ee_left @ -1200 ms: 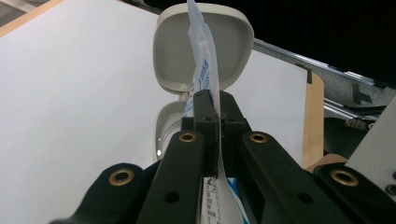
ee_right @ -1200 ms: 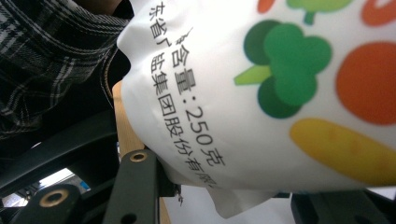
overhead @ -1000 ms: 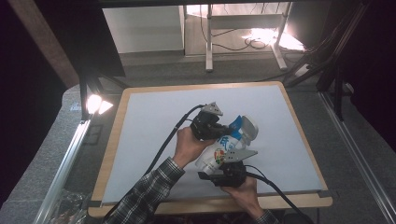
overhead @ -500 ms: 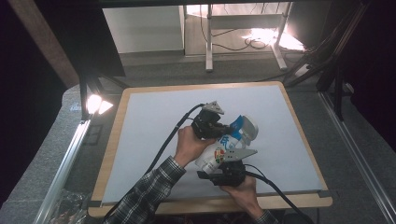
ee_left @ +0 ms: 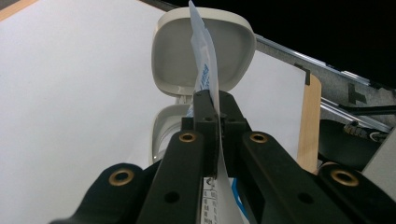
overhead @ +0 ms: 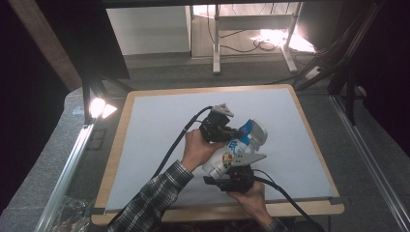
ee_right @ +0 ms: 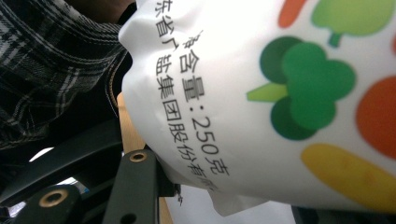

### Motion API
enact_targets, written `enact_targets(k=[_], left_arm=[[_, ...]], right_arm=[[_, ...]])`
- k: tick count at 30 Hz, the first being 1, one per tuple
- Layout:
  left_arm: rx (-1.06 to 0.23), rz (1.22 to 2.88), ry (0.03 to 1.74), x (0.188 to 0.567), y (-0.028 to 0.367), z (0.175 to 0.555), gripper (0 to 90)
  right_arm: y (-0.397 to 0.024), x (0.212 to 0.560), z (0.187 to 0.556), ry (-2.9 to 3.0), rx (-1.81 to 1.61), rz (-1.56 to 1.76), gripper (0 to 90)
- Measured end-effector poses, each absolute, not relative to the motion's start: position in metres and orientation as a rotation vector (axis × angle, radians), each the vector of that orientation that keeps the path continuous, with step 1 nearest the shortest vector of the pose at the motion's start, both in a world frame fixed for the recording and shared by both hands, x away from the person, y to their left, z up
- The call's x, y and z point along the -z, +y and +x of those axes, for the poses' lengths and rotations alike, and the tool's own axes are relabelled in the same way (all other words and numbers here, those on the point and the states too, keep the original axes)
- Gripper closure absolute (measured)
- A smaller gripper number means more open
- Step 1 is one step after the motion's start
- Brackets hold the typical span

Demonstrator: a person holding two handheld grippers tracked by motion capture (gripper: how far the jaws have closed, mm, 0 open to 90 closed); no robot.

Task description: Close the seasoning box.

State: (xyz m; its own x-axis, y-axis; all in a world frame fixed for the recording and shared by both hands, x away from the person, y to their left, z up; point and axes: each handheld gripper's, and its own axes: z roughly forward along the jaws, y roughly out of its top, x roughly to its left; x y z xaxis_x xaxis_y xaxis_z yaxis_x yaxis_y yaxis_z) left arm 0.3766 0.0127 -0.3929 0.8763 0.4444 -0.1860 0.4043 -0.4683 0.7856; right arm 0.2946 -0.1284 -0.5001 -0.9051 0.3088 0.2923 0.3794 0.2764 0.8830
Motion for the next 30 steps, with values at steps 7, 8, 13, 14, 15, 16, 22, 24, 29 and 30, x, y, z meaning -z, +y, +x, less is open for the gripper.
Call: enact_targets(k=[7, 8, 13, 14, 15, 16, 22, 24, 29, 30], left_arm=[[-0.050, 2.112, 0.617, 0.3927, 0.0122, 0.3776, 89.2], [-0.050, 2.113, 0.616, 0.3926, 0.0121, 0.3777, 89.2], [-0.050, 2.116, 0.617, 0.3922, 0.0120, 0.3781, 89.2], [-0.049, 2.116, 0.617, 0.3922, 0.0121, 0.3782, 89.2], [-0.050, 2.116, 0.617, 0.3921, 0.0121, 0.3783, 89.2], [-0.049, 2.115, 0.617, 0.3920, 0.0120, 0.3784, 89.2], [-0.049, 2.114, 0.615, 0.3918, 0.0115, 0.3785, 89.2], [-0.048, 2.114, 0.613, 0.3919, 0.0114, 0.3786, 89.2], [-0.048, 2.113, 0.613, 0.3921, 0.0112, 0.3788, 89.1], [-0.047, 2.113, 0.613, 0.3920, 0.0111, 0.3788, 89.2]], right_arm=[[-0.1288, 0.4993, 0.2952, -2.454, 1.730, -0.664, 57.5], [-0.1283, 0.4994, 0.2952, -2.449, 1.736, -0.663, 57.5], [-0.1283, 0.4987, 0.2951, -2.454, 1.734, -0.661, 57.4], [-0.1282, 0.4986, 0.2951, -2.454, 1.734, -0.661, 57.4], [-0.1282, 0.4984, 0.2951, -2.454, 1.734, -0.661, 57.4], [-0.1282, 0.4982, 0.2951, -2.454, 1.735, -0.662, 57.4], [-0.1277, 0.4973, 0.2948, -2.456, 1.736, -0.662, 57.4], [-0.1274, 0.4969, 0.2948, -2.459, 1.735, -0.662, 57.4], [-0.1269, 0.4967, 0.2948, -2.473, 1.734, -0.657, 57.4], [-0.1267, 0.4965, 0.2947, -2.476, 1.734, -0.657, 57.4]])
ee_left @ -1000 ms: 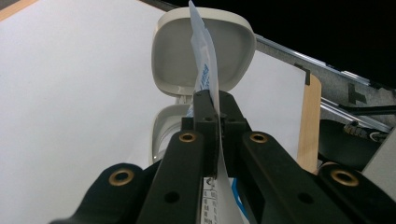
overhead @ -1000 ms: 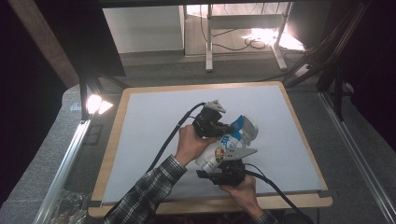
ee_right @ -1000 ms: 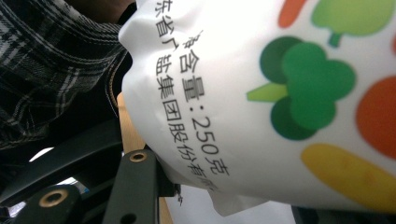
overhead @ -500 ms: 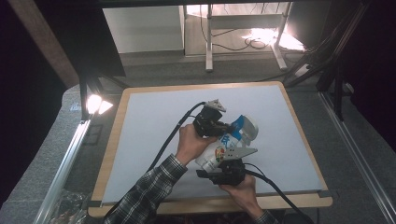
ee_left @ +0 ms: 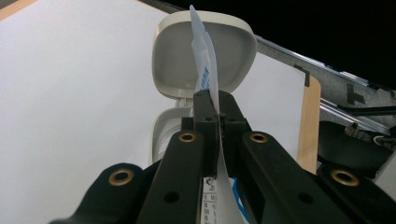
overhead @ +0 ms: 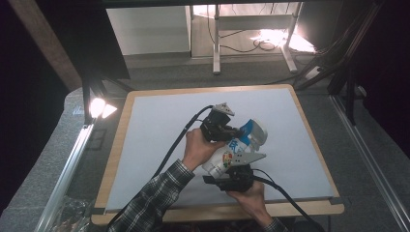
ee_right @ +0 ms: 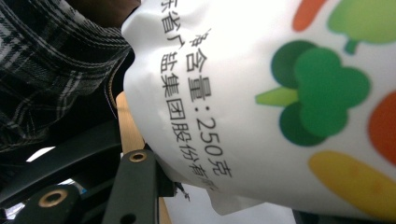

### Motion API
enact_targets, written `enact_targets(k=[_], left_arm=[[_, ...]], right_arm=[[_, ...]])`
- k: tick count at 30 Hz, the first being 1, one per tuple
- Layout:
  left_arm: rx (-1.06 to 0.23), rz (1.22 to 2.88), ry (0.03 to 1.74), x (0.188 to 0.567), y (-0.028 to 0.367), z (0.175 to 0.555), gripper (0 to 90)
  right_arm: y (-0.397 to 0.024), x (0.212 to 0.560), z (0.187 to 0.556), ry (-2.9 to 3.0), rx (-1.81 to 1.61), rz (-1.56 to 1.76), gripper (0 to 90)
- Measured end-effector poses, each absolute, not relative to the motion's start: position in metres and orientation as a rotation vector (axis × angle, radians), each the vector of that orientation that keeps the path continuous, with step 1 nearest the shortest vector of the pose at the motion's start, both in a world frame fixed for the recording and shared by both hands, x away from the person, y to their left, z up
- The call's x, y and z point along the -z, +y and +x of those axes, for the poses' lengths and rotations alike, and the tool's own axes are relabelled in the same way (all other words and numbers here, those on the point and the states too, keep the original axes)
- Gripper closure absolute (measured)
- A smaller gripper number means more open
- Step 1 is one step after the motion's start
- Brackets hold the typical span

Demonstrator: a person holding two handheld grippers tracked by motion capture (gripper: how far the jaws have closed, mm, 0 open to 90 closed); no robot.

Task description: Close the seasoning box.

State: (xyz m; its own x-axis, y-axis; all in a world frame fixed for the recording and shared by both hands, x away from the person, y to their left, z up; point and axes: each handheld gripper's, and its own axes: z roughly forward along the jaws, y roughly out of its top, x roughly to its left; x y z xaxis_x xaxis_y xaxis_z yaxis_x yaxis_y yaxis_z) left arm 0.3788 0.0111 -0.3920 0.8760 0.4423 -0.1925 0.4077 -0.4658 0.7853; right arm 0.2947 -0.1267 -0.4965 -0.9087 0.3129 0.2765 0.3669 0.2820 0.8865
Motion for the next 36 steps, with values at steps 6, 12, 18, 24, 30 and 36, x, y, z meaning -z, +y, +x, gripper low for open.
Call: enact_targets(k=[6, 12, 18, 24, 30, 36], left_arm=[[-0.045, 2.112, 0.614, 0.3917, 0.0109, 0.3787, 89.2], [-0.041, 2.112, 0.616, 0.3920, 0.0104, 0.3795, 89.2], [-0.034, 2.117, 0.620, 0.3916, 0.0103, 0.3802, 89.2], [-0.028, 2.118, 0.622, 0.3916, 0.0100, 0.3806, 89.3], [-0.024, 2.121, 0.627, 0.3912, 0.0099, 0.3813, 89.3], [-0.027, 2.117, 0.630, 0.3903, 0.0099, 0.3817, 89.4]], right_arm=[[-0.1254, 0.4952, 0.2936, -2.503, 1.733, -0.648, 57.3], [-0.1238, 0.4946, 0.2928, -2.540, 1.733, -0.640, 57.0], [-0.1224, 0.4935, 0.2920, -2.563, 1.734, -0.628, 56.5], [-0.1210, 0.4927, 0.2907, -2.587, 1.731, -0.618, 56.1], [-0.1203, 0.4919, 0.2903, -2.599, 1.733, -0.606, 55.5], [-0.1194, 0.4908, 0.2903, -2.614, 1.742, -0.593, 54.0]])
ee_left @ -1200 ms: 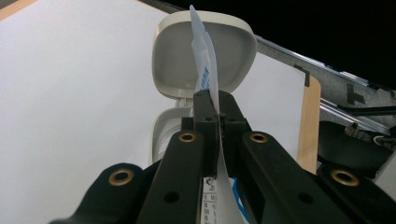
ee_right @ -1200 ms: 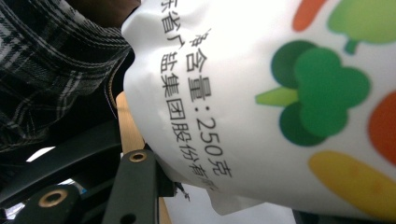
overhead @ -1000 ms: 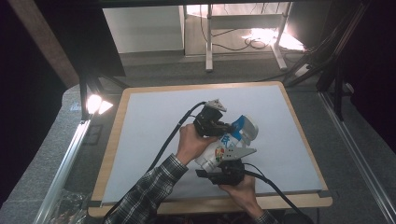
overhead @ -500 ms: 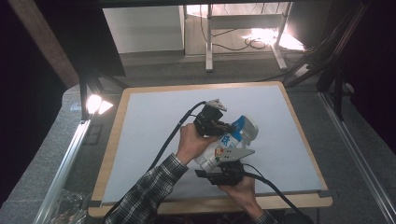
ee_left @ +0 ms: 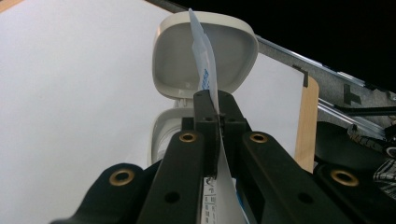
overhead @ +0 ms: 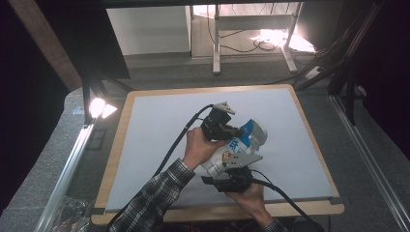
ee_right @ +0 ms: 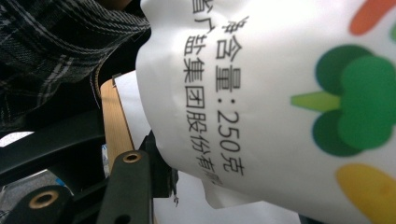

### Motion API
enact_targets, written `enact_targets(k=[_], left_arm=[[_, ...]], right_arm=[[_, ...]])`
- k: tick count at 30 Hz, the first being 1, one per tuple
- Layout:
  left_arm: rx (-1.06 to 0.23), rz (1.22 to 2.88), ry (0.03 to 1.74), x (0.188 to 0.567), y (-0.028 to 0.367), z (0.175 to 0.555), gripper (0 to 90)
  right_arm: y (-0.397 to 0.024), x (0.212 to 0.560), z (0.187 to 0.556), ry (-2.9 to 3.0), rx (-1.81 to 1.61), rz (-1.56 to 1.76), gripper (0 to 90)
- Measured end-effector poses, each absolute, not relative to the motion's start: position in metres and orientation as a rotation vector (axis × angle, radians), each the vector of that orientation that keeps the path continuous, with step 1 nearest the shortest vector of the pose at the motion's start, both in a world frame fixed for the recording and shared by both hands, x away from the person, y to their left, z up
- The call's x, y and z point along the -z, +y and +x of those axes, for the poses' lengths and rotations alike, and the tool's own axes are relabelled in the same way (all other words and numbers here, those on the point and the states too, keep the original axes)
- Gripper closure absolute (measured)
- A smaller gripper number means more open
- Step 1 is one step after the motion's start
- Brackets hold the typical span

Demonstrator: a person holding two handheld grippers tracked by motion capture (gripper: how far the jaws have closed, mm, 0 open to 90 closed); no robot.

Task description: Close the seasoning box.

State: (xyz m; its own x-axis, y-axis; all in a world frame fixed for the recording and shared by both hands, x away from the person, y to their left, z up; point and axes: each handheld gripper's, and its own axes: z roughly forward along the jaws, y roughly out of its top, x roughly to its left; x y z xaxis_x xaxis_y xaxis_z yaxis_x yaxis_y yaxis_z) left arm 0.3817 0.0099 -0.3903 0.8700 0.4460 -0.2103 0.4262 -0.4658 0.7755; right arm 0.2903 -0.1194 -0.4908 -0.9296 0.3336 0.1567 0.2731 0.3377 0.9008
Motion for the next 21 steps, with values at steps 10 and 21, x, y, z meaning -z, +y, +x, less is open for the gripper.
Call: enact_targets(k=[10, 21], left_arm=[[-0.035, 2.117, 0.636, 0.3896, 0.0104, 0.3815, 89.4], [-0.041, 2.113, 0.645, 0.3904, 0.0097, 0.3819, 89.5]], right_arm=[[-0.1180, 0.4900, 0.2895, 2.530, -1.681, 0.582, 53.0], [-0.1179, 0.4904, 0.2897, 2.534, -1.686, 0.587, 52.0]])
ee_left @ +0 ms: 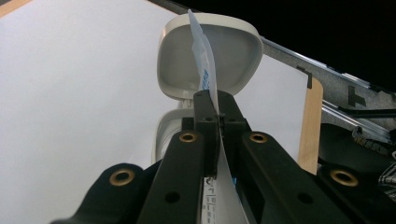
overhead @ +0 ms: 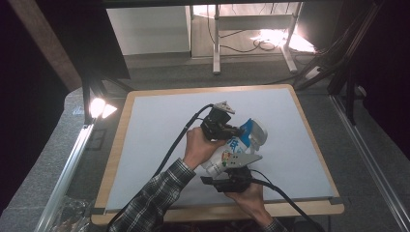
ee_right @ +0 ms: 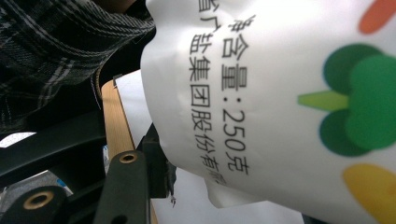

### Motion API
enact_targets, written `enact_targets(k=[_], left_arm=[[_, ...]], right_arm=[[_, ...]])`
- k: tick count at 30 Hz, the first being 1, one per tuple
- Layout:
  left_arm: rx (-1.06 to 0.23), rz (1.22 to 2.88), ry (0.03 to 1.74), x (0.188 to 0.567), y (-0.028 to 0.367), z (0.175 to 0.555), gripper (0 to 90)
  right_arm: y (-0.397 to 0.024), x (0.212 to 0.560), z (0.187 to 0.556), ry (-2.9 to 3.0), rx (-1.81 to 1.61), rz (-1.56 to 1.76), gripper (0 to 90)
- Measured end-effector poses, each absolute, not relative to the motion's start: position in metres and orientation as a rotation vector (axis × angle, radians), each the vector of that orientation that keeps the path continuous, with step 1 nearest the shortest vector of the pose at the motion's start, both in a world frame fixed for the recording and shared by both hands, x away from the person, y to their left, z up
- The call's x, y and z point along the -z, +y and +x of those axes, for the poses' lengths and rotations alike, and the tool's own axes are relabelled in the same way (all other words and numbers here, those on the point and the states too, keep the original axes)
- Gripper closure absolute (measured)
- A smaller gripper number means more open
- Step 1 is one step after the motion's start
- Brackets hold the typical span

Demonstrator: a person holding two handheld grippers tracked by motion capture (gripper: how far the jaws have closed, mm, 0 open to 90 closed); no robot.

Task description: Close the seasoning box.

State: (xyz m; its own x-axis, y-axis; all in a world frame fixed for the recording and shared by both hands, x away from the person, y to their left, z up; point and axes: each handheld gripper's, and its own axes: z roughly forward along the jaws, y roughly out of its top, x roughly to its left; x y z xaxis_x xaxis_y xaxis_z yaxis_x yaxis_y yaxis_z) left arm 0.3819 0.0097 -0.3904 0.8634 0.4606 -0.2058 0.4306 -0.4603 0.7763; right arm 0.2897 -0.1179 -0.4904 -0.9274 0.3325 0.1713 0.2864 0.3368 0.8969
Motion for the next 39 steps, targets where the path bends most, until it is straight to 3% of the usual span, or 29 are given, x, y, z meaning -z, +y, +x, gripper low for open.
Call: enact_targets(k=[11, 15, 39], left_arm=[[-0.046, 2.111, 0.644, 0.3900, 0.0093, 0.3814, 89.5], [-0.044, 2.113, 0.641, 0.3899, 0.0089, 0.3809, 89.5], [-0.046, 2.106, 0.658, 0.3894, 0.0080, 0.3801, 89.6]], right_arm=[[-0.1171, 0.4912, 0.2892, 2.534, -1.682, 0.586, 52.2], [-0.1172, 0.4914, 0.2884, 2.522, -1.661, 0.583, 57.6], [-0.1181, 0.4916, 0.2899, 2.522, -1.660, 0.635, 66.1]])
